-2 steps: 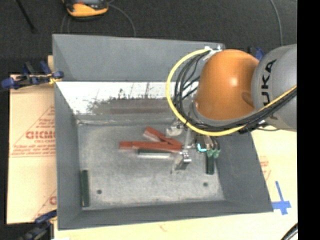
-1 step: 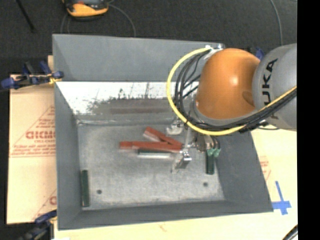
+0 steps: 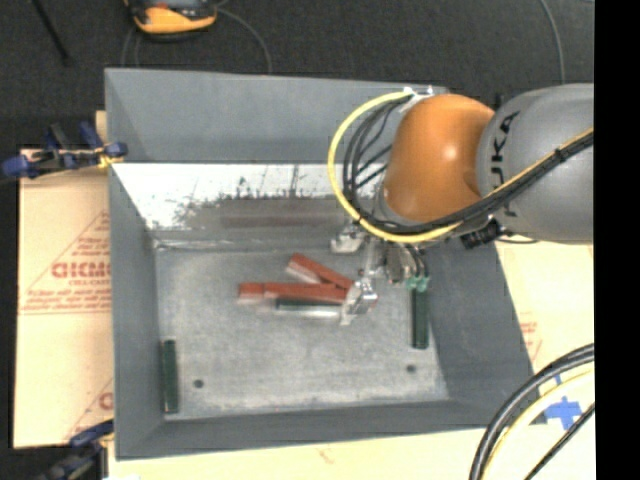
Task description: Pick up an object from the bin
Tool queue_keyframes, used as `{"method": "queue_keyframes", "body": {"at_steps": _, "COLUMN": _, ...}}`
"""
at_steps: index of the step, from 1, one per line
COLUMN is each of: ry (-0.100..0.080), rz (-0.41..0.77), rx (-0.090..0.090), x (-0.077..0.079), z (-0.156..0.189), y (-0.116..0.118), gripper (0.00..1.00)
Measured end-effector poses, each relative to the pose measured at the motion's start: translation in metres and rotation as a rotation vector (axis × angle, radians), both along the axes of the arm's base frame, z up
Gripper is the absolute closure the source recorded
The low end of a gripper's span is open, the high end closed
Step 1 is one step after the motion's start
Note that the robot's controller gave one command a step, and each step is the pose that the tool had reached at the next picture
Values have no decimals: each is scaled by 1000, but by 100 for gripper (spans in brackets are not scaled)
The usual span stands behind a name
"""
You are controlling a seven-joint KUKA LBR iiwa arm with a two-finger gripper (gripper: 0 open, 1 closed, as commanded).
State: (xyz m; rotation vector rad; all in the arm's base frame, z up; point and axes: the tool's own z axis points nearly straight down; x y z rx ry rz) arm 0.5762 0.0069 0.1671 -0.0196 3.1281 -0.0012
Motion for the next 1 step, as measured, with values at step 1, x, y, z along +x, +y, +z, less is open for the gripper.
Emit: {"method": "queue_keyframes", "body": {"at_steps": 1, "ry": 14, "rz": -30, "rx": 2, "x": 26, "z": -9, "y": 1, "gripper": 0}}
